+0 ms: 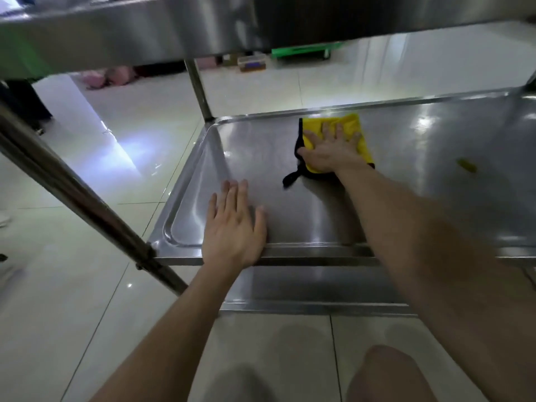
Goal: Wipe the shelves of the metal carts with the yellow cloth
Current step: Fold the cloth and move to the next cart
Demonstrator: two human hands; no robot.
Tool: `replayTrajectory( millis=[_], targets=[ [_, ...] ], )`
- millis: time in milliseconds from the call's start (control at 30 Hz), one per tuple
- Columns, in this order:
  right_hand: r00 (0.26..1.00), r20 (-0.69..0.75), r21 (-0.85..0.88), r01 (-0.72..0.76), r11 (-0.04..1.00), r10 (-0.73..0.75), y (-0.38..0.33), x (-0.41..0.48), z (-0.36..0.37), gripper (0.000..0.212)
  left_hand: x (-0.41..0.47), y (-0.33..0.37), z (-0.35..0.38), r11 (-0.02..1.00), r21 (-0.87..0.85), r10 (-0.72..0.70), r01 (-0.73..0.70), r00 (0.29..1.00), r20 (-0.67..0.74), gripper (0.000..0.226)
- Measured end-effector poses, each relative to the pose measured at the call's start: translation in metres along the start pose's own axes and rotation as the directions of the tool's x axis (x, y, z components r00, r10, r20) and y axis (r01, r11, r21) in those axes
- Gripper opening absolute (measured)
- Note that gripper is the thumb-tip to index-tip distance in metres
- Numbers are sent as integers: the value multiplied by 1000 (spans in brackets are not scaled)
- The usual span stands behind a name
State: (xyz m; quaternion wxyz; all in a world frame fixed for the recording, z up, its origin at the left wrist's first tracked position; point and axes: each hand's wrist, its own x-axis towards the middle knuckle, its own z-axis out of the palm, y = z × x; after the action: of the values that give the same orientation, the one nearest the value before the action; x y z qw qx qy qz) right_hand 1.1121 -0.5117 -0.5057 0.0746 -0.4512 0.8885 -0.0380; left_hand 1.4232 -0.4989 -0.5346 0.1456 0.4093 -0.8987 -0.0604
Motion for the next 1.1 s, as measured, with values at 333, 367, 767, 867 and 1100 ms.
replayTrajectory(
  millis=[333, 367, 767, 867, 1100],
  targets=[
    [933, -9, -30, 359, 933, -359, -73, -105, 32, 71, 1, -2, -7, 996, -81, -35, 21, 985, -172, 75],
    [928, -22, -29, 371, 928, -372, -68, -123, 35, 71, 1, -2, -8, 996, -89, -35, 19, 984, -176, 74],
    [994, -33, 21, 106, 994, -105, 114, -213, 13, 66, -3, 15, -18, 997, -67, -36, 31, 996, -76, 53],
    [997, -44, 9, 56, 998, -55, 122, -218, 14, 68, 2, 66, -19, 990, -131, 40, -57, 991, -131, 51],
    [996, -49, 39, 74, 997, -72, 121, -219, 13, 69, 12, 158, 18, 993, -60, 103, -106, 993, -61, 61]
  ],
)
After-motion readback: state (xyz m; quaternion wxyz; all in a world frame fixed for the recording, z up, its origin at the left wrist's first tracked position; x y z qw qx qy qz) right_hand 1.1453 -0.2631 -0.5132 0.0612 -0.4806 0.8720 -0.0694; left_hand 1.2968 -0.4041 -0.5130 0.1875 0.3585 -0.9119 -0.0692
